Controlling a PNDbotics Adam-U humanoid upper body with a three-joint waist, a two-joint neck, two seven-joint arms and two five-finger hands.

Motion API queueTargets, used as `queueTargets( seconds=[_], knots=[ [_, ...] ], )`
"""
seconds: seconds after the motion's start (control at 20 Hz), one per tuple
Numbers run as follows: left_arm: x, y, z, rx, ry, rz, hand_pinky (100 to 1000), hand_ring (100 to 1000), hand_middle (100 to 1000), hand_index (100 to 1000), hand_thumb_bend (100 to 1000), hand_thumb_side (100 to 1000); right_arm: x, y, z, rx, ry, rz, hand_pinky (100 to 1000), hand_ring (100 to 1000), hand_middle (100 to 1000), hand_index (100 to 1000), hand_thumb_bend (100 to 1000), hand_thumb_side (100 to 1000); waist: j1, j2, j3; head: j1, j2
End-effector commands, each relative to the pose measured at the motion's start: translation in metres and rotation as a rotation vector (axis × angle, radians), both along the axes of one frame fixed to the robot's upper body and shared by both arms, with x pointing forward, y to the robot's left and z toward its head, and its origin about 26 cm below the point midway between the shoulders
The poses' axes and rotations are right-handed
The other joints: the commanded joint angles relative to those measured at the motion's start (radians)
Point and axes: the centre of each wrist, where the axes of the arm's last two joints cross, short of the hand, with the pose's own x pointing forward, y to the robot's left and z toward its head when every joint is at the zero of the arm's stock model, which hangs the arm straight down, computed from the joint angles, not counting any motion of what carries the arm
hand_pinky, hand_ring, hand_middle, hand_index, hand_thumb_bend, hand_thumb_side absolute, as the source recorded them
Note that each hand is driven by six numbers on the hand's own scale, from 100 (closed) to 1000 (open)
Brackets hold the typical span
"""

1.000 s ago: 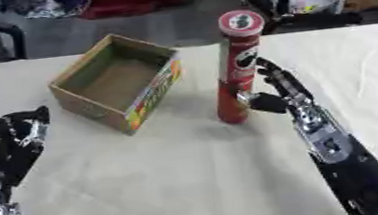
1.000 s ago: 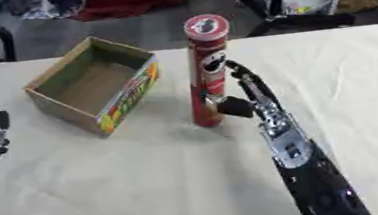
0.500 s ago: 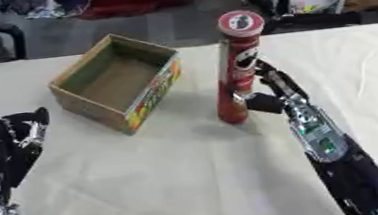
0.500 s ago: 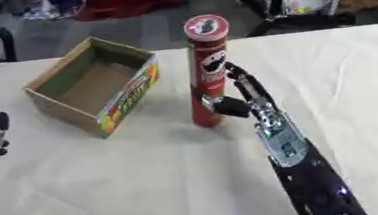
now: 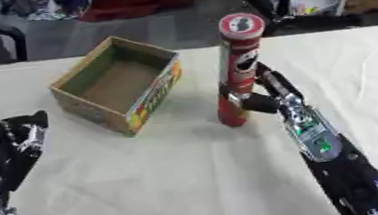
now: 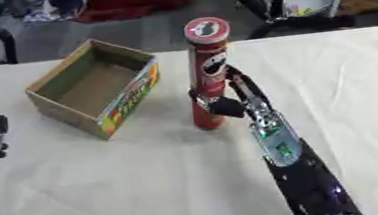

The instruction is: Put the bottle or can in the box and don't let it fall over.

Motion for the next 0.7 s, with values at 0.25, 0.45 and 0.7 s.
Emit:
queueTargets(
  seconds=[0.25,0.45,0.7],
  knots=[
    [0.002,-0.0002,0.0076,0.014,-0.024,-0.007,480,482,442,663,390,621,0.0072,0.003,0.0149,0.027,-0.035,-0.013,996,1000,1000,1000,445,396,0.015,0.004,0.009,-0.006,-0.014],
    [0.0022,-0.0005,0.0079,0.014,-0.025,-0.009,480,482,442,663,390,622,0.0077,0.0068,0.0163,0.036,-0.039,-0.009,996,1000,1000,1000,443,393,0.014,0.006,0.012,-0.009,-0.014],
    [0.0028,-0.0012,0.0088,0.016,-0.028,-0.014,481,482,443,664,390,622,0.0078,0.0105,0.0151,0.044,-0.034,-0.009,993,1000,1000,1000,434,383,0.014,0.009,0.017,-0.013,-0.016]
  ],
)
